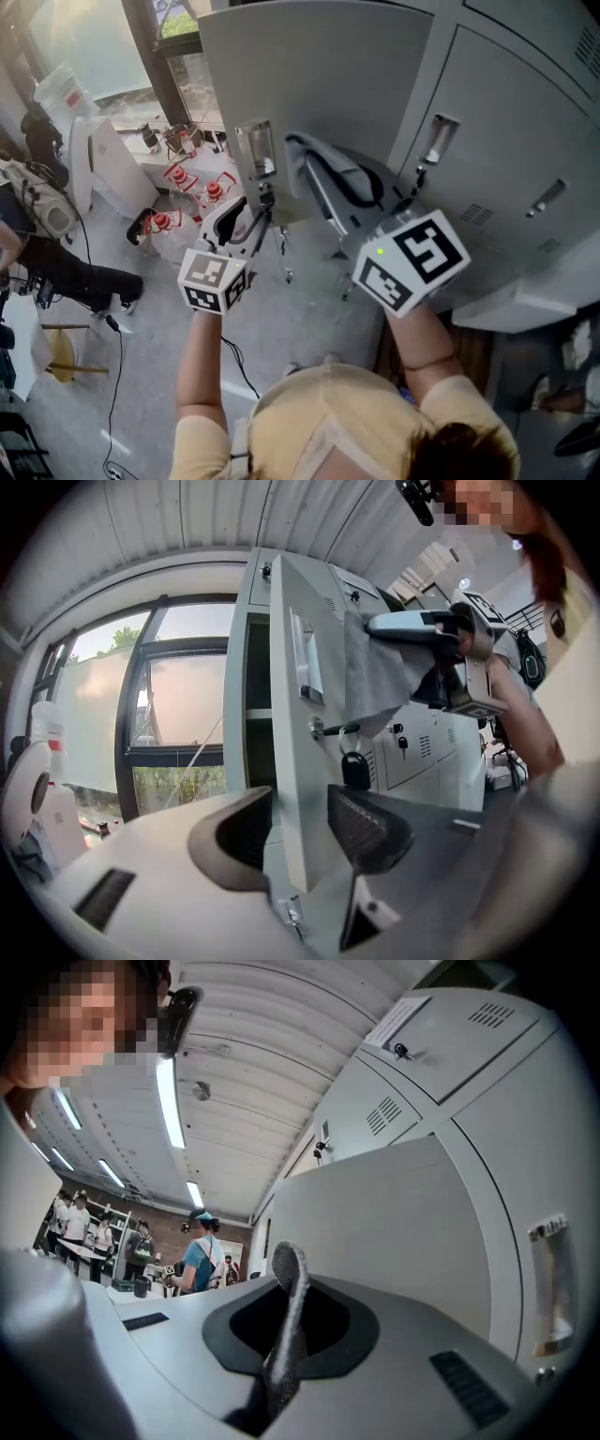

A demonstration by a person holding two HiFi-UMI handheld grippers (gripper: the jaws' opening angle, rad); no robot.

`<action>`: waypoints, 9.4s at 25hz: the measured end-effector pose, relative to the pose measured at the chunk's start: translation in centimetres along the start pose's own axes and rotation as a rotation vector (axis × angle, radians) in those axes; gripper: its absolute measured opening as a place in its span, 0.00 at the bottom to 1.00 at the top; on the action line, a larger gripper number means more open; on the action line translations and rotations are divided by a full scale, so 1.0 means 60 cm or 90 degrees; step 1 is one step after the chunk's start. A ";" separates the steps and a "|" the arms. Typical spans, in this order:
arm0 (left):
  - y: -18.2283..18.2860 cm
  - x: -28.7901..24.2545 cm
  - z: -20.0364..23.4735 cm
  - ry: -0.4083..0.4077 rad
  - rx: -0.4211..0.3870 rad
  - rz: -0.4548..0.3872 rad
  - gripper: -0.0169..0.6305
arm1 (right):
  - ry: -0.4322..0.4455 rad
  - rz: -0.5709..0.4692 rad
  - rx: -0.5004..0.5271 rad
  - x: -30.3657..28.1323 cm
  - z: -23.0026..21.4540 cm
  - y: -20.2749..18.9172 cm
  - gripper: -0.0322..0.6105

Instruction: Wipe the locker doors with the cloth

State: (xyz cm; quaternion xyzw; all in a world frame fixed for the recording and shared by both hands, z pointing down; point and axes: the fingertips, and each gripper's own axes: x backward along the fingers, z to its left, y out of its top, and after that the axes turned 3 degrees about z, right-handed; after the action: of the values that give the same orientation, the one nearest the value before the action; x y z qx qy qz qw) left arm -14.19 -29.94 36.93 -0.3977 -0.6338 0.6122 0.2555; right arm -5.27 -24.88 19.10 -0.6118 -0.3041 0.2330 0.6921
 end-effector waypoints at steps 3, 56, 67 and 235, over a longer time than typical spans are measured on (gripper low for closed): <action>-0.004 -0.002 0.000 0.004 -0.005 0.006 0.29 | 0.020 -0.027 0.012 -0.012 0.012 0.033 0.07; -0.014 -0.013 0.004 0.041 0.042 -0.002 0.27 | -0.251 -0.074 0.155 0.011 -0.212 0.105 0.07; -0.013 -0.010 0.000 0.054 0.049 -0.004 0.27 | -0.294 -0.053 0.138 0.055 -0.248 0.090 0.07; -0.020 0.020 0.001 0.125 0.048 -0.038 0.27 | -0.145 0.094 0.066 0.053 -0.070 -0.213 0.07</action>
State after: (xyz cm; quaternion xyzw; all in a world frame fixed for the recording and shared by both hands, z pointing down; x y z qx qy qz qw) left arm -15.13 -28.91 37.89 -0.4268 -0.5941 0.5855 0.3494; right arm -0.69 -27.45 31.88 -0.5659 -0.3221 0.3667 0.6645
